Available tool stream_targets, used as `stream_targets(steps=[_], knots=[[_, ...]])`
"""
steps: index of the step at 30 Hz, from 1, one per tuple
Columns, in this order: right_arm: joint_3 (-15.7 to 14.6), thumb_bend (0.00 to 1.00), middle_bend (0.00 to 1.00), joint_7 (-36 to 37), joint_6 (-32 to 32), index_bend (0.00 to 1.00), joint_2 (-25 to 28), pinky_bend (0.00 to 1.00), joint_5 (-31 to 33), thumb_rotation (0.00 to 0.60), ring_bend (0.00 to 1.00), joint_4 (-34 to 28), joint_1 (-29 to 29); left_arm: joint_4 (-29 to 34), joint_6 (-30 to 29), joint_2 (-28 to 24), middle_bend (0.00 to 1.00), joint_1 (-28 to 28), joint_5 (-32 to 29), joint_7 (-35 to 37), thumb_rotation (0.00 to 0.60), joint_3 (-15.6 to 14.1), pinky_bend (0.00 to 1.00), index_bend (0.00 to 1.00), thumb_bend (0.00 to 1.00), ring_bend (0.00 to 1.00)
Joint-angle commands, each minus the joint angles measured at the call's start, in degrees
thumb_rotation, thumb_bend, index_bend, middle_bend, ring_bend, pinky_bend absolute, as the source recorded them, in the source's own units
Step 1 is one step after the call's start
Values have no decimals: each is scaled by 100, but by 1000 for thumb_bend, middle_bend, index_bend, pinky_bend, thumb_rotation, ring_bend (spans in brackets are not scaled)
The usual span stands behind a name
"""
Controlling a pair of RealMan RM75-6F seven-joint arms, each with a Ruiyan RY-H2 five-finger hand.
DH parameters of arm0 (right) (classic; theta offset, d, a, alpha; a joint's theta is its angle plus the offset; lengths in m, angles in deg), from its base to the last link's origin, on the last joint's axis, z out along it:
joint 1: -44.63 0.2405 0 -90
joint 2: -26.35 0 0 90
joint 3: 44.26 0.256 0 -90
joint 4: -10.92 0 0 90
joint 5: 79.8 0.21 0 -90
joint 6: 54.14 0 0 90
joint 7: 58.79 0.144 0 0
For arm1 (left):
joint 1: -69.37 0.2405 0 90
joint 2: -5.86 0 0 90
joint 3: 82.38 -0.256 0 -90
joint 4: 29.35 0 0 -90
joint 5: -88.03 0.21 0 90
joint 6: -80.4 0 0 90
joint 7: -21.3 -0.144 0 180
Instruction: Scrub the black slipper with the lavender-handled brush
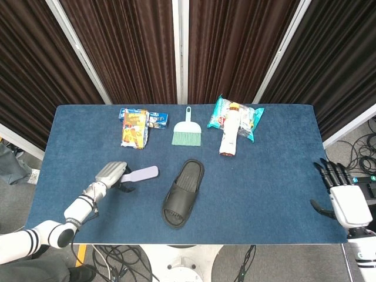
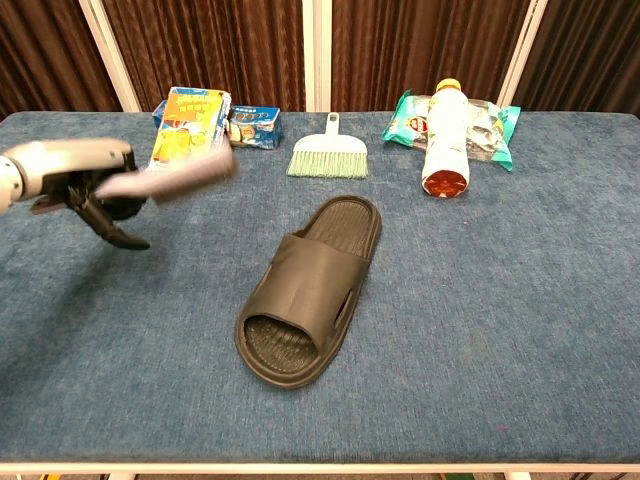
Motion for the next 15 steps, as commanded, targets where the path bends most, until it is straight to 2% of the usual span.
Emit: stream_targets(steps=[1,5,9,15], knots=[[-4,149,3,-299,-418,0,74,0,-190,600,0,-259,333,-121,-1018,95,1000,470,1263,1268,600,77,1000,1000,276,1000],[102,149,7,-563,-1079,0,70,0,-297,600,0,-586,865,-293,-1847,180,1000,638,2009,1821,600,-34,1000,1000,370,1000],[290,149,8,-929,-1948,0,-74,0,-215,600,0,-815,1531,-321,-2392,212,1000,757,2422,2098,600,-150,1000,1000,414,1000],[637,149,0,-1585,-3604,0,-625,0,346,600,0,-777,2765,-498,-2805,244,1000,887,2888,1699,600,-452,1000,1000,456,1000]])
